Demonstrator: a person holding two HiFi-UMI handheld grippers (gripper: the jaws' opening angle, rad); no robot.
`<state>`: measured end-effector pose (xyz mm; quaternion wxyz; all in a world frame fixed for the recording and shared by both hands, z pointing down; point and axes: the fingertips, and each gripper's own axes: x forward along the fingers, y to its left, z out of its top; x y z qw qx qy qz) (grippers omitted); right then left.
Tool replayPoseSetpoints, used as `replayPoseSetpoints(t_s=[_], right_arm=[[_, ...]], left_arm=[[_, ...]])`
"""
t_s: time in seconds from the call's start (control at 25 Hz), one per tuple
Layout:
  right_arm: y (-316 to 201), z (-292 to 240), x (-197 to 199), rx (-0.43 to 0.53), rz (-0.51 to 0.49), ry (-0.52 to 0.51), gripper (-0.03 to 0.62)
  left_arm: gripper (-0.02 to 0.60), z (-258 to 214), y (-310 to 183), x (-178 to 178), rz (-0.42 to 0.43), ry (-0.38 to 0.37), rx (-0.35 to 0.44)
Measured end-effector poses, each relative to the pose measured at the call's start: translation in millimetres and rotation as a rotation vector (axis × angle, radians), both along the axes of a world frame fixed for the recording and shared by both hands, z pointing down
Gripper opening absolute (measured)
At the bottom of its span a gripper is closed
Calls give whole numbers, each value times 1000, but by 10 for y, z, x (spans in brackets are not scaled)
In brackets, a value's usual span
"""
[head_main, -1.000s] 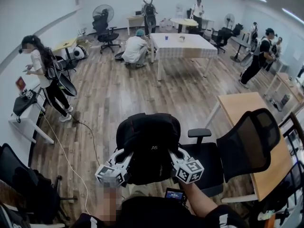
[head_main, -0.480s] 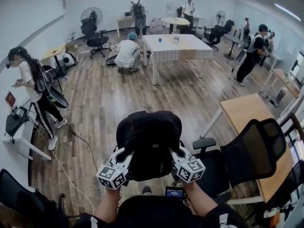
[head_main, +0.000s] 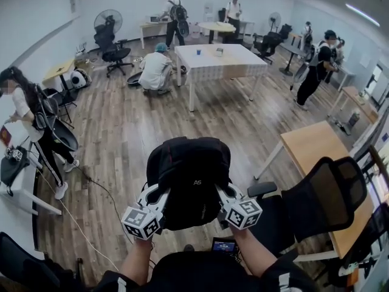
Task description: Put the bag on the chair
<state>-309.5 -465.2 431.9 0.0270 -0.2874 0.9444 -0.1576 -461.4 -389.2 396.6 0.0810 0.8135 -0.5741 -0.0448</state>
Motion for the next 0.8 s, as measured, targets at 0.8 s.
replayPoseSetpoints(t_s=[0.8], right_arm=[[-537, 41, 1446, 19, 366, 17, 25]], left_arm=[[52, 85, -1218, 1262, 416, 42, -27]])
